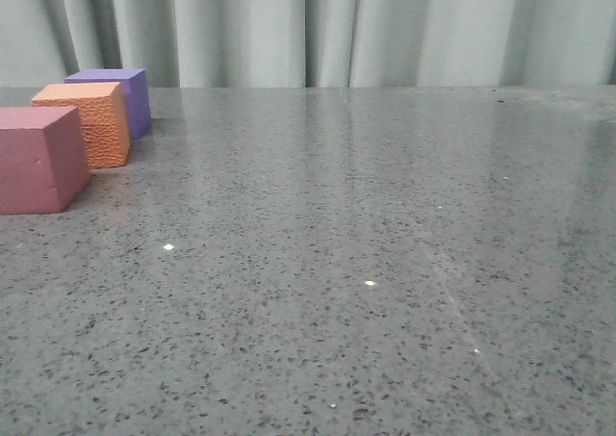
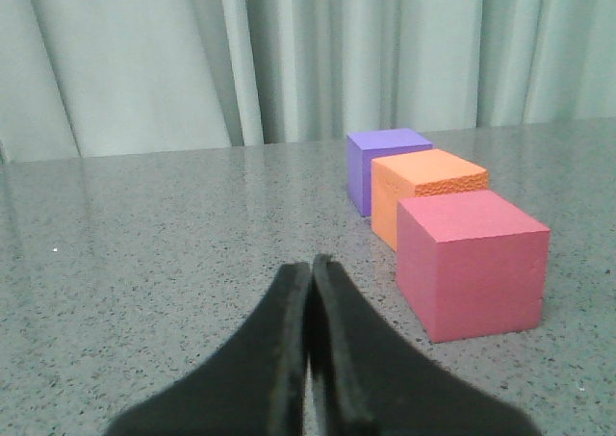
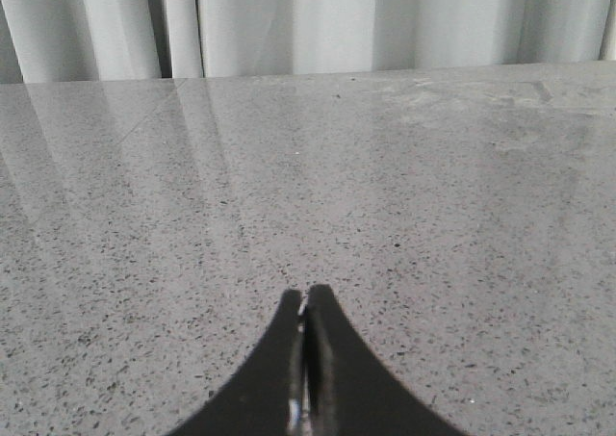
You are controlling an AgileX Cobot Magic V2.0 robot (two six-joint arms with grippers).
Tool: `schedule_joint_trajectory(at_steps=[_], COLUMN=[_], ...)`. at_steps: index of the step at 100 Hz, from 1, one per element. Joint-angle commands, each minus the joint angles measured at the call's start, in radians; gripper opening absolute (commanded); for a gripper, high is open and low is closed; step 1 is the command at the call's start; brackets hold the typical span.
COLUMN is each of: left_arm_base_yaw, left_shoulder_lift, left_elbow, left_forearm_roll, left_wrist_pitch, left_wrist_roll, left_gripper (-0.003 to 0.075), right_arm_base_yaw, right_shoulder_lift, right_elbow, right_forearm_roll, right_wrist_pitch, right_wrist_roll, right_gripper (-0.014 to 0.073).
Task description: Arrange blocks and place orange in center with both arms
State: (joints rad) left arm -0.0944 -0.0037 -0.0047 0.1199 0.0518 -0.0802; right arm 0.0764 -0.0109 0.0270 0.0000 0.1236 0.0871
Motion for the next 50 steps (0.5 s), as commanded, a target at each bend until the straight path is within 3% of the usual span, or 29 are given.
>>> schedule_joint_trajectory(at_steps=[1, 50], left_arm_base_yaw=[-0.005, -0.005], left_shoulder_lift=[-0.017, -0.034], left_elbow=[0.054, 0.054], left_forearm_roll=[-0.008, -0.008], left_wrist_pitch=[-0.091, -0.091], left_wrist_roll=[0.002, 0.002], left_gripper=[-0.001, -0.001], right_arm_base_yaw=[-0.006, -0.006], right_shoulder_lift=[-0.024, -0.024], right_elbow=[-0.014, -0.014], right_forearm_roll=[0.0, 0.0], right_wrist_pitch=[-0.086, -0.086], right_wrist_roll=[-0.01, -0.01], right_gripper=[-0.0067, -0.0067])
